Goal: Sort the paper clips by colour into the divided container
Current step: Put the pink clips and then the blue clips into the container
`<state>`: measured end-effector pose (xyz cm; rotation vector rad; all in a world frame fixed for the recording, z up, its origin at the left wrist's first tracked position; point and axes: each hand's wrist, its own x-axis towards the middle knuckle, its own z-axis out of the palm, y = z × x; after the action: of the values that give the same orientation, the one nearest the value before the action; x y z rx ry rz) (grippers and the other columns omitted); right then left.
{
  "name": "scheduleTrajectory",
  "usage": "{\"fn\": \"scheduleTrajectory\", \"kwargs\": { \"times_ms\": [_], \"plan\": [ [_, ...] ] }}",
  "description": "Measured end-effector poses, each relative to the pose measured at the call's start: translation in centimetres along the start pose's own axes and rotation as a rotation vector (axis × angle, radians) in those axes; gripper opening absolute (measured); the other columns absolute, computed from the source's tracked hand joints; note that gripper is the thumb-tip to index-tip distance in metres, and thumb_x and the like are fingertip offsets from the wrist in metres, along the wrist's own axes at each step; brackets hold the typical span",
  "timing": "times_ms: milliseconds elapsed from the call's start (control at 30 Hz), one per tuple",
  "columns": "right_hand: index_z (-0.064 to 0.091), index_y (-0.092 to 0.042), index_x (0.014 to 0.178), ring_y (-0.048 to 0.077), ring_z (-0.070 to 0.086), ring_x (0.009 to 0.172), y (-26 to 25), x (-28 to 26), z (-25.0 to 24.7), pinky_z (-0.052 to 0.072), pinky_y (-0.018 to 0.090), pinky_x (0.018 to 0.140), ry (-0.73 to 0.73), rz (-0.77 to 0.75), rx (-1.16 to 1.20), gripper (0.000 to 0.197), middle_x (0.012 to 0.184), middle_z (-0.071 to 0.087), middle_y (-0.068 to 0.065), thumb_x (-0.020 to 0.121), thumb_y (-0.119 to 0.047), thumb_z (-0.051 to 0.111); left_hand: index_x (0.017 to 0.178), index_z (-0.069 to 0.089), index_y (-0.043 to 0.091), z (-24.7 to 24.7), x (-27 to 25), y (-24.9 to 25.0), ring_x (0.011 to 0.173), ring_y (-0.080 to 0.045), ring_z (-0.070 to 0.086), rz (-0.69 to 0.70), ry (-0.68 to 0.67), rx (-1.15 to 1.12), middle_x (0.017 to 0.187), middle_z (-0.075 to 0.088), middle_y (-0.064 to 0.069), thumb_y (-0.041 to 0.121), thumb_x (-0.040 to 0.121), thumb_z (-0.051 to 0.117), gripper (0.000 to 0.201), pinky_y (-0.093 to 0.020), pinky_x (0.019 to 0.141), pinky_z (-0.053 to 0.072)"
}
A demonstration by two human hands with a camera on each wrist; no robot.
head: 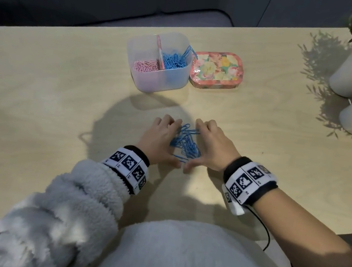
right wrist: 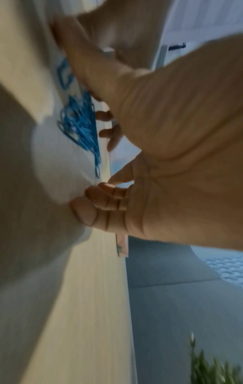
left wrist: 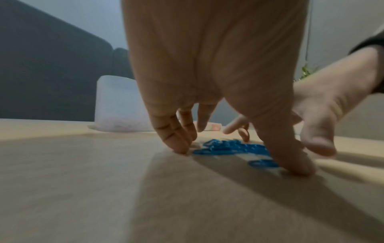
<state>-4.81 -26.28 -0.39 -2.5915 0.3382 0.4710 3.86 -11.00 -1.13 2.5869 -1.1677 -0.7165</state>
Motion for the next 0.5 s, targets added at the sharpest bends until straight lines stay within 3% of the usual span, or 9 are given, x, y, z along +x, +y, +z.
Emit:
{"fn": "scheduleTrajectory", "kwargs": {
  "times_ms": [67, 167, 267, 367, 500],
  "plan": [
    [0.037, -0.016, 0.125, 0.023, 0.043, 0.101, -0.6, 0.5, 0.7, 0.050, 0.042, 0.078, 0.007, -0.010, -0.013, 0.096, 0.111, 0.038, 0.007, 0.048, -0.048, 0.085, 0.131, 0.041, 0.010, -0.1, 0.4, 0.2, 0.110, -0.028, 0.042, 0.014, 0.005, -0.013, 0.123, 0.042, -0.012, 0.043, 0.059, 0.081, 0.089, -0.038, 0.097, 0.041],
    [0.048, -0.019, 0.125, 0.025, 0.044, 0.106, -0.6, 0.9, 1.2, 0.047, 0.044, 0.087, 0.050, -0.017, 0.070, 0.066, 0.113, 0.040, 0.007, 0.068, -0.035, 0.077, 0.122, 0.053, 0.009, -0.2, 0.8, 0.1, 0.103, -0.029, 0.050, 0.040, 0.011, -0.068, 0.117, 0.050, -0.013, 0.031, 0.068, 0.078, 0.064, -0.038, 0.091, 0.044],
    [0.059, -0.017, 0.118, 0.026, 0.047, 0.106, -0.6, 0.9, 1.5, 0.044, 0.040, 0.092, 0.096, -0.039, 0.136, 0.042, 0.112, 0.047, 0.009, 0.078, -0.021, 0.068, 0.115, 0.058, 0.007, -0.1, 0.8, 0.2, 0.099, -0.030, 0.054, 0.076, 0.020, -0.056, 0.110, 0.056, -0.014, 0.022, 0.077, 0.070, 0.043, -0.035, 0.084, 0.043],
    [0.062, -0.010, 0.114, 0.031, 0.051, 0.105, -1.0, 0.8, 1.9, 0.041, 0.037, 0.088, 0.121, -0.058, 0.098, 0.030, 0.111, 0.053, 0.016, 0.085, -0.010, 0.055, 0.110, 0.061, 0.004, 0.1, 0.6, 0.5, 0.095, -0.032, 0.056, 0.113, 0.056, -0.021, 0.104, 0.059, -0.017, 0.020, 0.086, 0.060, 0.029, -0.033, 0.078, 0.039],
    [0.059, -0.003, 0.106, 0.035, 0.054, 0.098, -1.7, 0.7, 2.4, 0.041, 0.037, 0.076, 0.125, -0.045, -0.061, 0.024, 0.106, 0.057, 0.020, 0.092, -0.007, 0.041, 0.104, 0.061, 0.002, 0.6, 0.6, 0.3, 0.092, -0.035, 0.056, 0.138, 0.068, 0.043, 0.100, 0.057, -0.018, 0.008, 0.087, 0.053, 0.019, -0.041, 0.079, 0.045]
  ]
}}
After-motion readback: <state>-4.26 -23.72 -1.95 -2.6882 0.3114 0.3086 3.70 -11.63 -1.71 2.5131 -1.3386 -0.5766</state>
